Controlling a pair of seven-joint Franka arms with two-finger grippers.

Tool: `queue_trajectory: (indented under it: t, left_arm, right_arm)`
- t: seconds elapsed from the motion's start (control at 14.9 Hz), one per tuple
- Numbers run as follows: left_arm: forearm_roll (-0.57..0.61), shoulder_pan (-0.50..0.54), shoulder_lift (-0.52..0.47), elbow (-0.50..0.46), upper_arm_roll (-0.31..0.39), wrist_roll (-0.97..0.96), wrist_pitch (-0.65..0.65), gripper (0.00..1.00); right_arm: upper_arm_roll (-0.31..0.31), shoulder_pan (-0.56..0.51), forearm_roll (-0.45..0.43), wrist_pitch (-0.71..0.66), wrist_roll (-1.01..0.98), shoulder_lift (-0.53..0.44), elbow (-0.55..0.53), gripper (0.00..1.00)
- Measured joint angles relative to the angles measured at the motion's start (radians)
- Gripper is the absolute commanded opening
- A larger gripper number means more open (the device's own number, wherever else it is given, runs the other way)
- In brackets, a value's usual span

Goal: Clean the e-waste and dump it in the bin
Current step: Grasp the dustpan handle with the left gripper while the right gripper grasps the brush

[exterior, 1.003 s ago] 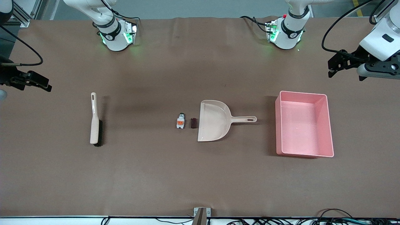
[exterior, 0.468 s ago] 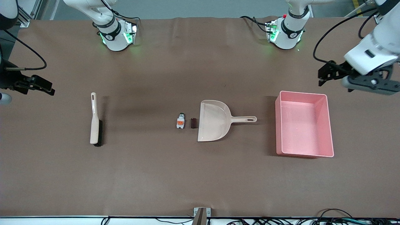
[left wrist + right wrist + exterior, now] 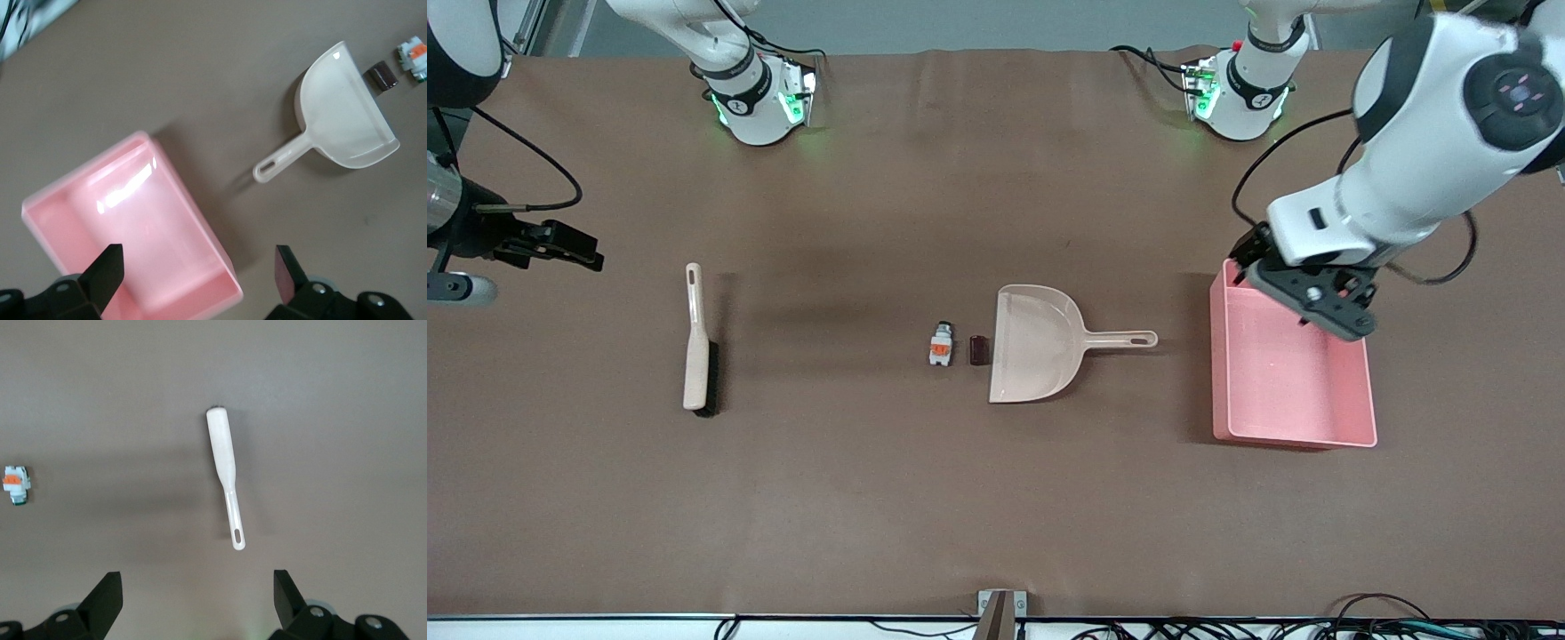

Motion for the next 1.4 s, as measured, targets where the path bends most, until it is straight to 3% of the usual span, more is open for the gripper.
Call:
queue_trajectory:
  t: [0.54, 0.8, 1.07, 1.4]
  left_arm:
    - [0.0, -0.015, 0.202, -0.036, -0.166, 0.218, 0.155, 0.91]
    - [0.0, -0.016, 0.227, -0.16, -0.178, 0.43, 0.329, 0.88]
    - [0.0, -0.016, 0.236, -0.29, -0.181, 0.544, 0.493, 0.83]
    - [0.017, -0.016, 0.301, -0.316, -0.181, 0.644, 0.583, 0.84]
  right_arm:
    - [0.005, 0.071, 0.025, 0.155, 0.005, -0.003, -0.241, 1.0]
    - [-0.009, 0.037, 0.025, 0.26, 0.002, -0.009, -0.435, 1.0]
    - [-0.009, 0.035, 0.023, 0.511, -0.014, -0.088, -0.708, 1.0]
    - [-0.011, 0.021, 0.02, 0.877, -0.141, -0.134, -0.969, 0.98]
